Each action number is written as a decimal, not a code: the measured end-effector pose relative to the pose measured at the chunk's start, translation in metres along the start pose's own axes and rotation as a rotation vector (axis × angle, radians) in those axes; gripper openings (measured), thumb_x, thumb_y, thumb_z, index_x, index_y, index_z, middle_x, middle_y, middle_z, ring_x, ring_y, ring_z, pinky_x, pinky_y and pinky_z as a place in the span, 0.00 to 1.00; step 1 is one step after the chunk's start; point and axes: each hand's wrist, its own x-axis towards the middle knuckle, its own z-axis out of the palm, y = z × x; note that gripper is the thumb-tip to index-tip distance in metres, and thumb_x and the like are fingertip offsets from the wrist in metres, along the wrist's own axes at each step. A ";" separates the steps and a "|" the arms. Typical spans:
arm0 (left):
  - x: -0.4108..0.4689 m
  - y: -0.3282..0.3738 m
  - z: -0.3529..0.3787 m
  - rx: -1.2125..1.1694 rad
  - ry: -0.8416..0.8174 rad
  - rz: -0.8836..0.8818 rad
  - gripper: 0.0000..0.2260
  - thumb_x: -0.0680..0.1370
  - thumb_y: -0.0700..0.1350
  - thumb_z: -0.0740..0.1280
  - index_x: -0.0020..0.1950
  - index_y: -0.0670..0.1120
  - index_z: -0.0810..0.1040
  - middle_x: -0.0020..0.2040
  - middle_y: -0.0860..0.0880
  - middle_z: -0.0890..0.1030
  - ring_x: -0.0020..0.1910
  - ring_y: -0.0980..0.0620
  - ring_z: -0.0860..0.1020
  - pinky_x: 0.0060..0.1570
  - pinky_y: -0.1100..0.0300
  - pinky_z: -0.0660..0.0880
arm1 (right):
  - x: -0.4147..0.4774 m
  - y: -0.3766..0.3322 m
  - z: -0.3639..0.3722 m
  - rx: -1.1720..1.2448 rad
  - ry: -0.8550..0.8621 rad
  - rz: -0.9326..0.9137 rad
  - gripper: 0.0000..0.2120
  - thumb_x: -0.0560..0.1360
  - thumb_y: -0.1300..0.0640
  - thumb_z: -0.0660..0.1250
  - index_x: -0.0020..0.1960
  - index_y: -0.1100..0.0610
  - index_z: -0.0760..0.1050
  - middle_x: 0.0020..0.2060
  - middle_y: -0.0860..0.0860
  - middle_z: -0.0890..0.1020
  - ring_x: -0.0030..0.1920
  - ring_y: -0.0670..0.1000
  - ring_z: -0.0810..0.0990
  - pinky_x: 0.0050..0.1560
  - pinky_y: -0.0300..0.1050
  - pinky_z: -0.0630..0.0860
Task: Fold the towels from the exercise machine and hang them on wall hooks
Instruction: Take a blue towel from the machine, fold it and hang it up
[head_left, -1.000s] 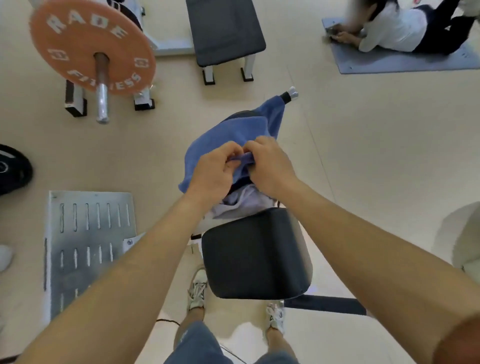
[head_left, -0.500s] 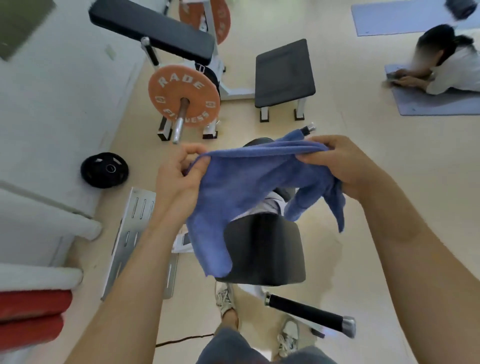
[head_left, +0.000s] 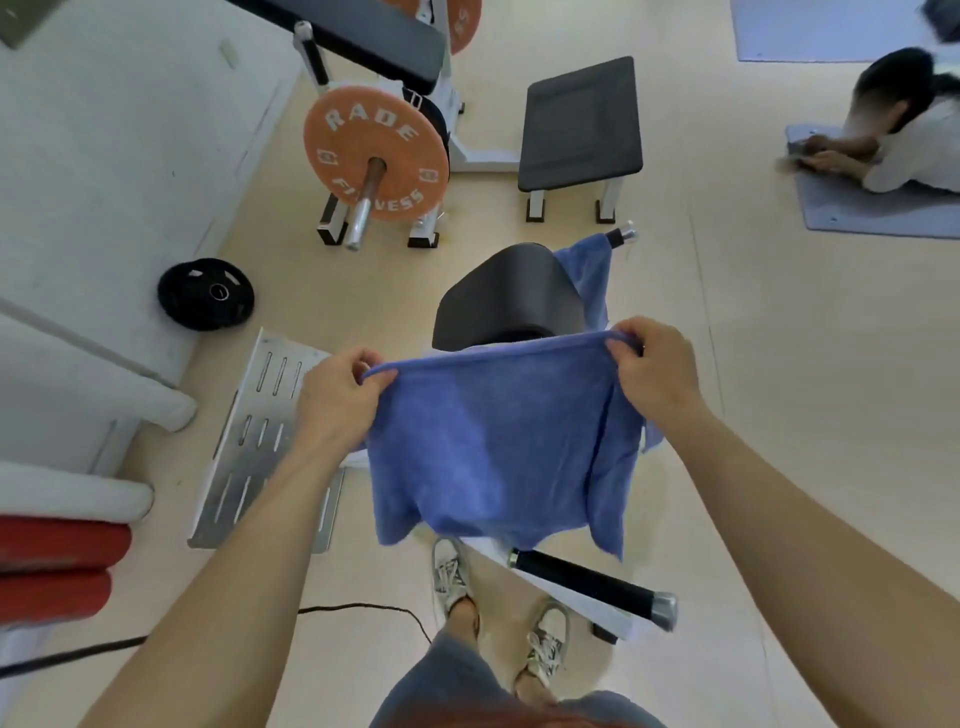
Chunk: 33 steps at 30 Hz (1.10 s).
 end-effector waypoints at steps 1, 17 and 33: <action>-0.002 0.004 -0.004 -0.006 0.120 0.078 0.05 0.74 0.41 0.68 0.40 0.48 0.76 0.34 0.51 0.74 0.37 0.49 0.72 0.37 0.56 0.68 | -0.002 -0.007 -0.005 0.017 0.112 -0.051 0.06 0.78 0.59 0.62 0.45 0.55 0.77 0.40 0.51 0.81 0.42 0.54 0.78 0.42 0.43 0.70; -0.088 -0.109 0.052 -0.193 0.191 -0.664 0.11 0.73 0.32 0.63 0.47 0.44 0.81 0.45 0.43 0.82 0.41 0.45 0.76 0.44 0.58 0.70 | -0.108 0.086 0.057 -0.123 0.013 0.284 0.10 0.74 0.65 0.61 0.42 0.58 0.81 0.37 0.56 0.81 0.32 0.51 0.74 0.28 0.41 0.69; -0.075 -0.046 0.030 -0.498 0.240 -0.334 0.13 0.78 0.37 0.62 0.59 0.48 0.80 0.55 0.48 0.79 0.48 0.54 0.77 0.58 0.56 0.75 | -0.110 0.019 0.074 -0.283 -0.040 -0.265 0.13 0.73 0.70 0.63 0.54 0.60 0.78 0.52 0.59 0.76 0.38 0.61 0.76 0.33 0.45 0.68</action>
